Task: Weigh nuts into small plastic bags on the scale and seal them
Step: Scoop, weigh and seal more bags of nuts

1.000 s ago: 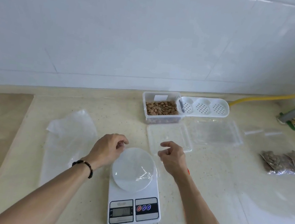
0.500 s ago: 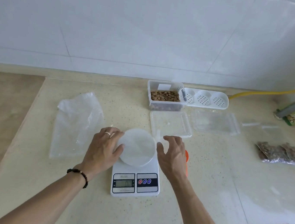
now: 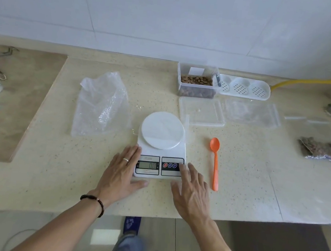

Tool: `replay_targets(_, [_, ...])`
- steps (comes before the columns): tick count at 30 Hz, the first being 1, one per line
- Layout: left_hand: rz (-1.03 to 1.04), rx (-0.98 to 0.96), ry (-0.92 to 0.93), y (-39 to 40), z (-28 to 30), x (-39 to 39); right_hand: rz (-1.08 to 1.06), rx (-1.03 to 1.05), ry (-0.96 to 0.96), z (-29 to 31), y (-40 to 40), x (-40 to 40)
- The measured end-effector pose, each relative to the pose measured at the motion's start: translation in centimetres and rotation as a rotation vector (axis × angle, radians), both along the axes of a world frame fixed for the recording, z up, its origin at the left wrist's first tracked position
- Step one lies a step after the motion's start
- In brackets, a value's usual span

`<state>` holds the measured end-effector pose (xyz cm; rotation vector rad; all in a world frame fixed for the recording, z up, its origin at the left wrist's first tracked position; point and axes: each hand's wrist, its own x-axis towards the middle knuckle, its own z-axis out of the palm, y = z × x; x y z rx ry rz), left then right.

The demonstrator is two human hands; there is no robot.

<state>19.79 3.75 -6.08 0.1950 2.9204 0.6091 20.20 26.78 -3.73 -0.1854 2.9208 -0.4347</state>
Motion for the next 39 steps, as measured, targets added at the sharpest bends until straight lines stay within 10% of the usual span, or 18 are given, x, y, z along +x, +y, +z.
replay_targets(39, [0.002, -0.084, -0.064, 0.7, 1.0, 0.7, 0.031, 0.061, 0.021, -0.1, -0.6, 0.1])
